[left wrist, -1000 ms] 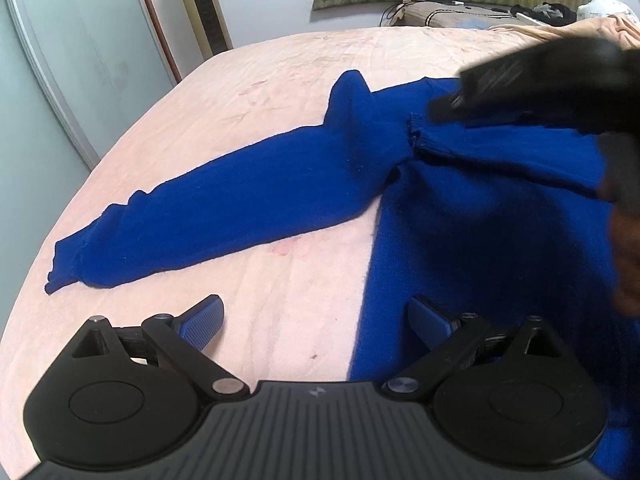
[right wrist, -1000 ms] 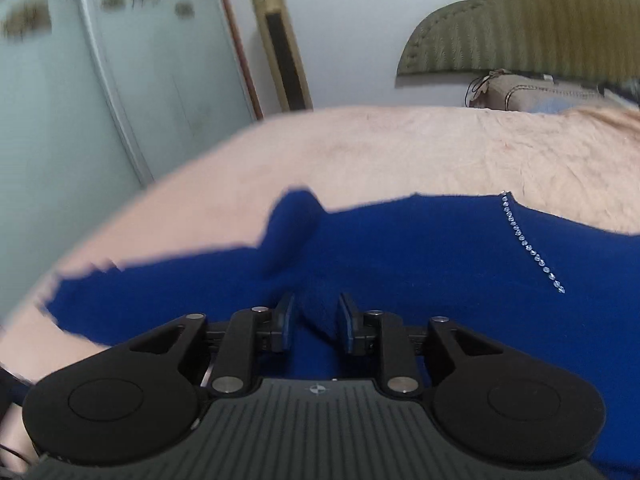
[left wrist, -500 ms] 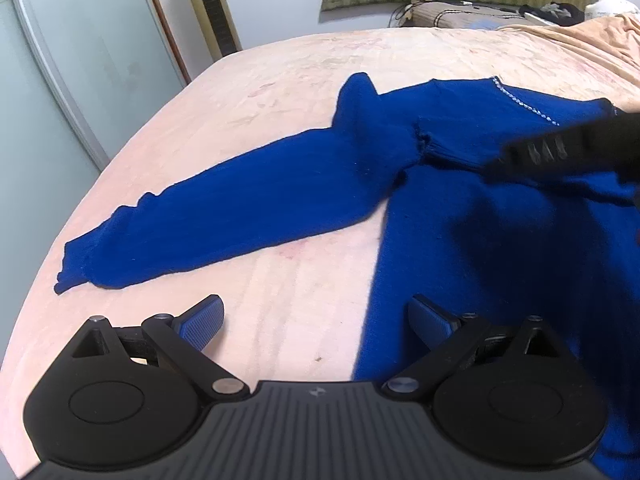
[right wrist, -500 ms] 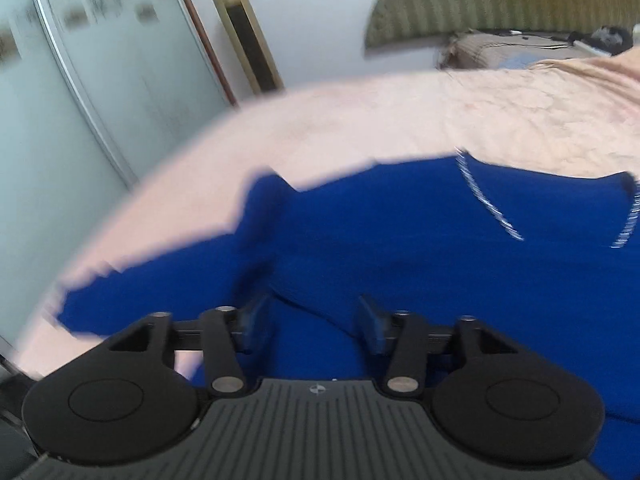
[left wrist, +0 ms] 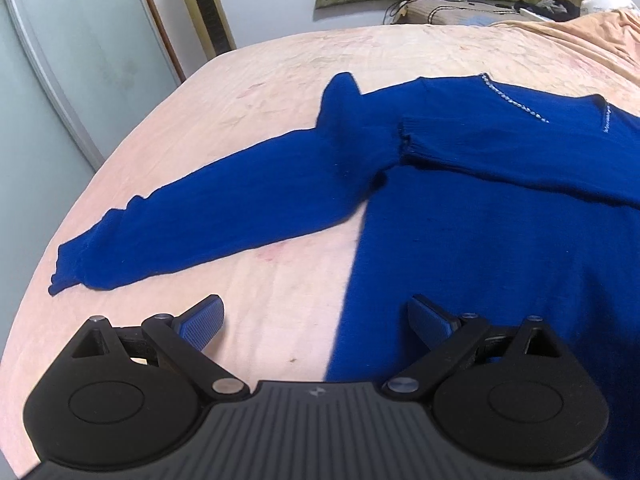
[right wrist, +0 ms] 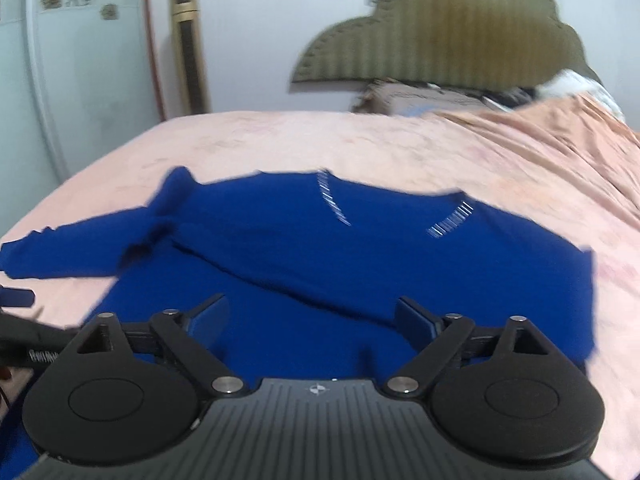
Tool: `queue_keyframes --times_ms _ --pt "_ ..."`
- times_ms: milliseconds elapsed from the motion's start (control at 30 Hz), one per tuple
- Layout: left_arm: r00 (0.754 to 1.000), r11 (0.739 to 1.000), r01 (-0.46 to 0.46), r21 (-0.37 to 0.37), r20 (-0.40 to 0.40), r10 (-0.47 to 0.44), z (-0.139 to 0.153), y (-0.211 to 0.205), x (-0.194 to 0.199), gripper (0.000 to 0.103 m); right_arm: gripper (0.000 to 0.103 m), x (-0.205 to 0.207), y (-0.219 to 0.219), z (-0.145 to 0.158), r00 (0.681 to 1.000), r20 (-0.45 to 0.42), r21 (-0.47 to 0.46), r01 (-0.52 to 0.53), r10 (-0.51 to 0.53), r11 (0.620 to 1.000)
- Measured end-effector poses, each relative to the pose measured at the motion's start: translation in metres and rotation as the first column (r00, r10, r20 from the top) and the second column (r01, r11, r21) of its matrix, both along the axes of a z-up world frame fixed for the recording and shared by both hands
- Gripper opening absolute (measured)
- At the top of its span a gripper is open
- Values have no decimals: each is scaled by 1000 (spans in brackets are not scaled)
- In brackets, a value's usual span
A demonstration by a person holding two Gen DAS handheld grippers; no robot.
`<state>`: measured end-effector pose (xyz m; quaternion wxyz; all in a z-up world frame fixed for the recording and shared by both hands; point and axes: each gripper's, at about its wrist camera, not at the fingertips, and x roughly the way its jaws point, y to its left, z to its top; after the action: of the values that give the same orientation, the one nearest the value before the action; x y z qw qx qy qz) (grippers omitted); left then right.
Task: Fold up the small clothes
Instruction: 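Open the right gripper to release the sleeve and withdraw, then grasp the other sleeve cuff with the left gripper and lift it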
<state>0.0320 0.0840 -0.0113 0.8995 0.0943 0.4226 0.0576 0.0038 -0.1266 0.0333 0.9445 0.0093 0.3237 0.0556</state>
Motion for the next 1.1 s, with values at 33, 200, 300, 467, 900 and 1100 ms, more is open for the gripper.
queue_keyframes --times_ms 33,200,300,467,900,1100 --pt "1000 1000 2 4 1 -2 0 -2 0 99 96 -3 -5 -3 1000 -6 5 16 -16 1000" --pt "1000 1000 -3 14 -3 3 0 -6 0 99 100 -22 -38 -16 996 -30 32 84 -83 996" --pt "1000 1000 -6 17 -3 6 1 -6 0 99 100 -32 -51 -19 993 -35 34 112 -111 993" --pt "1000 1000 -18 25 -3 18 2 -8 0 99 101 -39 -54 -17 995 -13 30 98 -98 995" --pt "999 999 -39 25 -9 39 2 -8 2 99 102 -44 -39 -11 1000 7 -4 25 -25 1000" --pt "993 993 -114 -10 19 114 8 13 5 99 102 -44 -40 -15 1000 -3 12 18 -18 1000"
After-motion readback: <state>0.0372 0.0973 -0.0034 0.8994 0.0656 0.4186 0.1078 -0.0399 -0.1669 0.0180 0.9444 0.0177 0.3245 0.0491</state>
